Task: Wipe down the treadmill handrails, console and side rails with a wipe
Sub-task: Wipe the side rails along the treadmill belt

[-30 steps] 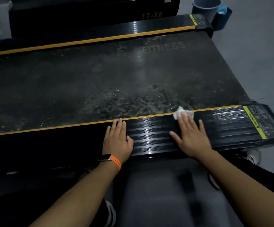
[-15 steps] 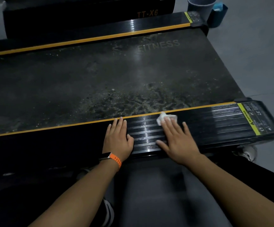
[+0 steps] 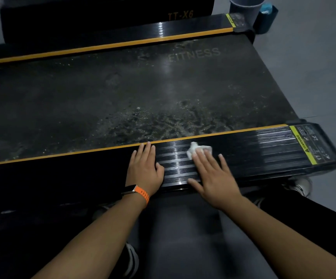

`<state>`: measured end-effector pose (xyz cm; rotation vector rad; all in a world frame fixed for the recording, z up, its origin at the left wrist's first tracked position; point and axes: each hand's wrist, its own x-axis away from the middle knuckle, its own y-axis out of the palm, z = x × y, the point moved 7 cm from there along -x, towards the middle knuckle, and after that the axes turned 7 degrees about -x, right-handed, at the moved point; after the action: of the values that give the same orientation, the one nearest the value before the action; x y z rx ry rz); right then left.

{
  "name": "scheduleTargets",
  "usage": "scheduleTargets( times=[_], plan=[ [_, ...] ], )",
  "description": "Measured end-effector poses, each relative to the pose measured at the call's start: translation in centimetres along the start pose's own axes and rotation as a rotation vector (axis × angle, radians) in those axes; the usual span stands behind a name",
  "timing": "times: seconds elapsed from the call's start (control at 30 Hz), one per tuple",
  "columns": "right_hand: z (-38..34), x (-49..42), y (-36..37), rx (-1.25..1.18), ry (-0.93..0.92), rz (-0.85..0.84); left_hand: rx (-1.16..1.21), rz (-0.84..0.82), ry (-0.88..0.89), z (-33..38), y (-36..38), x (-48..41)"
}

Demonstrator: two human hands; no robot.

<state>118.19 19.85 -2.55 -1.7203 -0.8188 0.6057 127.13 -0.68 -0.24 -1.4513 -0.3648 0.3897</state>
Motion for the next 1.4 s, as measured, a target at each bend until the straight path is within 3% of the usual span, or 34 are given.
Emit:
scheduleTargets(
  times=[0.1, 0.2, 0.37, 0.47, 0.7, 0.8, 0.97, 1.07, 1.27, 1.4],
  plan=[
    [4.7, 2.1, -1.2, 0.000, 0.148, 0.041, 0.000, 0.000, -0.001, 0.0, 0.0, 0.1],
    [4.6, 2.6, -1.2, -0.004, 0.213, 0.035, 0.000, -0.003, -0.001, 0.1, 0.0, 0.0],
    [-3.4, 1.4, 1.0, -0.015, 0.027, 0.044, 0.001, -0.001, -0.007, 0.0, -0.1, 0.0],
    [-3.9, 1.6, 1.3, 0.018, -0.048, 0.028, -0.006, 0.004, -0.002, 0.0, 0.0, 0.1],
    [5.0, 4.8, -1.2, 0.079, 0.133, 0.127, 0.003, -0.006, -0.009, 0.0, 0.1, 0.1],
    [3.7, 4.7, -0.9, 0.046, 0.165, 0.130, -0.001, -0.009, -0.012, 0.0, 0.0, 0.1],
    [-2.9, 4.4, 1.3, 0.062, -0.050, 0.119, -0.007, 0.004, -0.014, 0.1, 0.0, 0.0],
    [-2.1, 4.8, 1.0, 0.133, -0.111, 0.100, -0.016, 0.001, -0.010, 0.1, 0.2, 0.0],
    [4.3, 7.2, -0.9, 0.160, 0.024, 0.127, -0.011, 0.002, -0.010, 0.0, 0.2, 0.0],
    [1.8, 6.7, -0.3, 0.113, 0.034, 0.123, -0.015, 0.007, -0.017, 0.0, 0.1, -0.1]
  ],
)
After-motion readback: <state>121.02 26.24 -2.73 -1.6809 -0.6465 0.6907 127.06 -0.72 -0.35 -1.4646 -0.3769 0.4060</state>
